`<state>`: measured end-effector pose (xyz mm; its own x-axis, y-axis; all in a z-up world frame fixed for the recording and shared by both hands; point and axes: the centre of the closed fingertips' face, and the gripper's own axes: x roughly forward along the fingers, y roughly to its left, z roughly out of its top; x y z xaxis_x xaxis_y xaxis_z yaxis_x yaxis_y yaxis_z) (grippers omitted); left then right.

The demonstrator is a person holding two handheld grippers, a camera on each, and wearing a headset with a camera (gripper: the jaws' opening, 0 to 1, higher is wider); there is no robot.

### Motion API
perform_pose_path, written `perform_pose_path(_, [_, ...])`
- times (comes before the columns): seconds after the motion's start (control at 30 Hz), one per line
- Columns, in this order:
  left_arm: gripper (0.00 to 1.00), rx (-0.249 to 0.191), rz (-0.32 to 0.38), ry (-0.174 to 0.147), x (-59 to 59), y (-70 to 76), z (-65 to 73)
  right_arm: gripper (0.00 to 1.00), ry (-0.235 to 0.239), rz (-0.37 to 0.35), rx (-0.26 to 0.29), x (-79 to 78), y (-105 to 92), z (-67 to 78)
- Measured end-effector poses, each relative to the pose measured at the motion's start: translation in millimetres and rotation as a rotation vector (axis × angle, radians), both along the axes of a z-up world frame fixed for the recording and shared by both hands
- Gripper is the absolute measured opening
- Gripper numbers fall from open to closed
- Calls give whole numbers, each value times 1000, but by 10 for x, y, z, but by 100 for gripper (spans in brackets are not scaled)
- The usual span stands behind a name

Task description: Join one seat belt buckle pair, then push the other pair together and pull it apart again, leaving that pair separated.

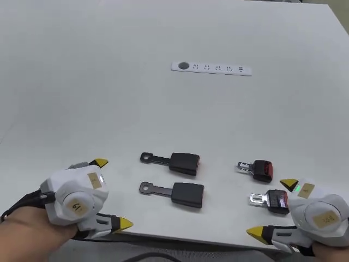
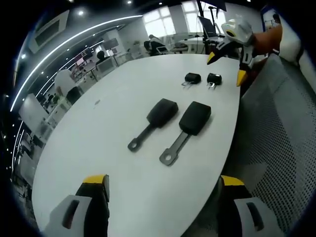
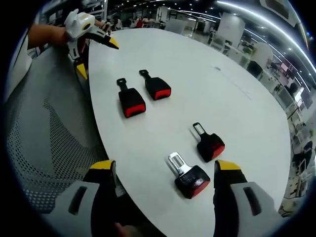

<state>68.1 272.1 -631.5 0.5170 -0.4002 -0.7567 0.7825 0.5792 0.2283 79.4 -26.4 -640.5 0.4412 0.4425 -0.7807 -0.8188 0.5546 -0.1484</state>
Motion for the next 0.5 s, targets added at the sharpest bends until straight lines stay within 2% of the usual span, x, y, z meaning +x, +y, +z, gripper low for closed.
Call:
perform_pose_path(0.27, [92, 9, 1, 4, 2, 17, -8, 81, -2, -5, -1, -9, 7, 2])
perform_pose_path(0.5, [92, -5, 14, 3, 10, 11, 33, 80, -9, 1, -7, -7, 9, 26])
